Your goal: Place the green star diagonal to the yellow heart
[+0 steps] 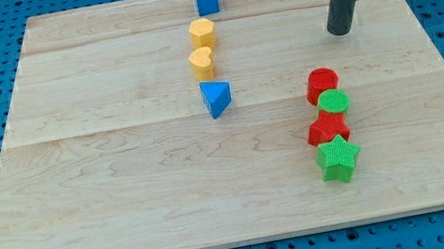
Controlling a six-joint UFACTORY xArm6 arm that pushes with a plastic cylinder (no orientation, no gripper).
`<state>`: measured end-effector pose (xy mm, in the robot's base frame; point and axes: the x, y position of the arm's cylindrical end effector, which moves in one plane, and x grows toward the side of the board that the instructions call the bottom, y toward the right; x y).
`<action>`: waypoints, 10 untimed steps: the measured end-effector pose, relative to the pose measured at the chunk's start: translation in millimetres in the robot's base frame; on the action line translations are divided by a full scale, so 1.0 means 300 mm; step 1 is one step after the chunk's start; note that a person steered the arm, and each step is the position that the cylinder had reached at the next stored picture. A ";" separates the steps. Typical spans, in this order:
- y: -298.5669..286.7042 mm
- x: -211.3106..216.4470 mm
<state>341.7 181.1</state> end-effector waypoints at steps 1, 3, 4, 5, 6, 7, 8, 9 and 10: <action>0.001 0.000; 0.087 0.052; 0.087 0.049; 0.101 0.049; 0.146 0.203; 0.121 0.500; 0.087 0.611; -0.024 0.645; -0.064 0.741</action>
<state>564.1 161.9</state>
